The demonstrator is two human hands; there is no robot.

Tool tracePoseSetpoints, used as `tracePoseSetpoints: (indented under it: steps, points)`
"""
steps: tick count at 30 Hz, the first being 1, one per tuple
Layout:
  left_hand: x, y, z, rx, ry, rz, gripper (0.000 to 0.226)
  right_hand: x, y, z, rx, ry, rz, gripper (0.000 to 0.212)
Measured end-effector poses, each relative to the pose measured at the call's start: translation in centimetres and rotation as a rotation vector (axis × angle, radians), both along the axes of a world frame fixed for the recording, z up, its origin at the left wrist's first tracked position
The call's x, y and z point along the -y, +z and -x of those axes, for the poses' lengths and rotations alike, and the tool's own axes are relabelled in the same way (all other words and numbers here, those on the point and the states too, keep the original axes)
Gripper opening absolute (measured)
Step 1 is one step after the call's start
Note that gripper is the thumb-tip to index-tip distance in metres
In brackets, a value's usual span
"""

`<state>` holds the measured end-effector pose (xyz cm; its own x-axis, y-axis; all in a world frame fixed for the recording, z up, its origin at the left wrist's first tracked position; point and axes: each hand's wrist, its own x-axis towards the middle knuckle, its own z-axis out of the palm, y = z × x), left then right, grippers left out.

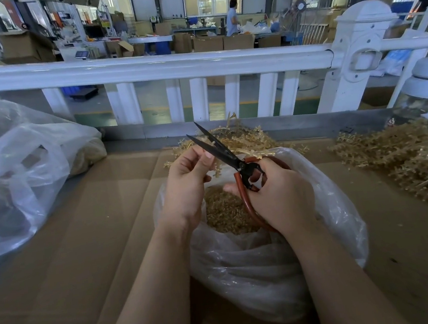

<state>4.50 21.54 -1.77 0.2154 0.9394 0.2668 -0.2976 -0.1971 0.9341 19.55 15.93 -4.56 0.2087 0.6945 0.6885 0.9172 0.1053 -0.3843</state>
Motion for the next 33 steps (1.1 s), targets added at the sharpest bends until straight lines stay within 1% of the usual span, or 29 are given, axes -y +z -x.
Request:
tracePoseSetpoints:
  steps: [4,7,9,11,16,19,24,27,33]
  points:
    - [0.00,-0.12,-0.10,-0.068,0.024,-0.075,0.023,0.06,0.15,0.17,-0.032,-0.019,-0.023,0.070]
    - [-0.03,-0.11,-0.05,-0.078,0.032,-0.080,0.021,-0.03,-0.18,0.05,-0.037,0.013,-0.038,0.066]
    - [0.09,0.02,0.01,-0.081,0.023,-0.082,0.015,-0.10,-0.33,-0.09,-0.039,0.035,-0.026,0.068]
    - [0.18,0.09,0.07,-0.077,0.002,-0.079,0.012,-0.20,-0.42,-0.20,-0.045,0.056,-0.014,0.071]
    - [0.02,0.06,0.10,-0.058,-0.009,-0.074,0.013,-0.39,-0.56,-0.30,-0.039,0.066,-0.007,0.077]
    - [0.04,0.11,0.09,-0.055,-0.013,-0.072,0.016,-0.31,-0.54,-0.43,-0.042,0.070,0.007,0.073]
    - [0.10,0.21,0.07,-0.029,-0.024,-0.041,0.028,-0.09,-0.37,-0.30,-0.094,0.105,0.050,0.069]
    - [0.07,0.21,0.09,-0.018,-0.034,-0.020,0.029,-0.15,-0.31,-0.25,-0.103,0.107,0.063,0.076]
    - [-0.02,0.00,0.07,0.020,-0.042,-0.002,0.024,-0.34,-0.56,-0.30,-0.094,0.111,0.033,0.074]
